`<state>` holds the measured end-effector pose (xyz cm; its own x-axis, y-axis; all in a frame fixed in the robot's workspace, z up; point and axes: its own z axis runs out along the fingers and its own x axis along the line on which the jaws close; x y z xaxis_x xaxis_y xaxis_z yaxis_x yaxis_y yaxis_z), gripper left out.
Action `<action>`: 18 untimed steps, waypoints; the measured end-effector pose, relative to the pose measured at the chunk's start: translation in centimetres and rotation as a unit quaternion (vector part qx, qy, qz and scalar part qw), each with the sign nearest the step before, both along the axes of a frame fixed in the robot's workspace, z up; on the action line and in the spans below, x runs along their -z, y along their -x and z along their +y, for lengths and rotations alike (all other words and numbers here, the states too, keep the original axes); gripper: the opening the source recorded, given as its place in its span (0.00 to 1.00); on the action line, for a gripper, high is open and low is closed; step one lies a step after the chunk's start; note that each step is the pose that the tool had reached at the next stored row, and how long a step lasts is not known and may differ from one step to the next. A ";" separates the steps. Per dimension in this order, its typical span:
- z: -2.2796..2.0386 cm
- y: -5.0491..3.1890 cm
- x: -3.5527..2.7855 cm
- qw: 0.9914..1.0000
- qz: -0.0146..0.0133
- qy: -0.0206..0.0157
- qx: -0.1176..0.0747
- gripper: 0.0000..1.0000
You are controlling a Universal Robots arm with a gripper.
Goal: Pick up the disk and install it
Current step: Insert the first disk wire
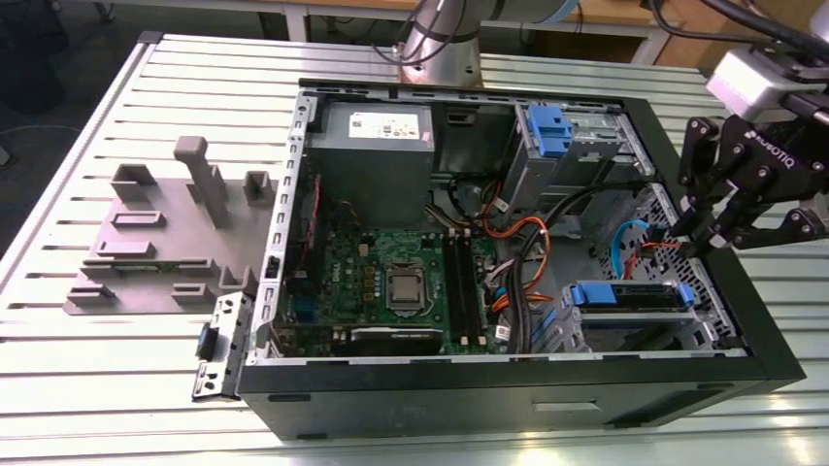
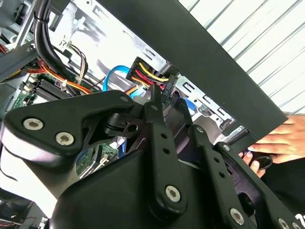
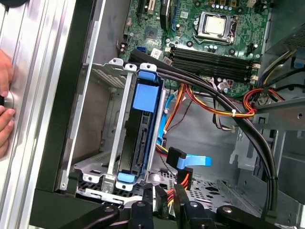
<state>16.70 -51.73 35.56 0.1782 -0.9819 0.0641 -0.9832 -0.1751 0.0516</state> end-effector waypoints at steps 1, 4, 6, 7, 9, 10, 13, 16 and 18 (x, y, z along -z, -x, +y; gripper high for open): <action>0.02 -0.02 0.03 1.000 0.000 0.001 -0.001 0.31; 0.03 -0.12 0.13 1.000 0.000 0.003 -0.002 0.31; 0.03 -0.18 0.21 1.000 0.000 0.006 -0.003 0.31; 0.03 -0.22 0.24 1.000 0.000 0.008 -0.003 0.31; 0.03 -0.29 0.36 1.000 0.000 0.010 -0.004 0.31; 0.03 -0.32 0.39 1.000 0.000 0.010 -0.005 0.31; 0.08 -0.37 0.47 1.000 0.000 0.010 -0.006 0.31; 0.10 -0.42 0.53 1.000 0.000 0.010 -0.008 0.31; 0.11 -0.45 0.57 1.000 0.000 0.010 -0.009 0.31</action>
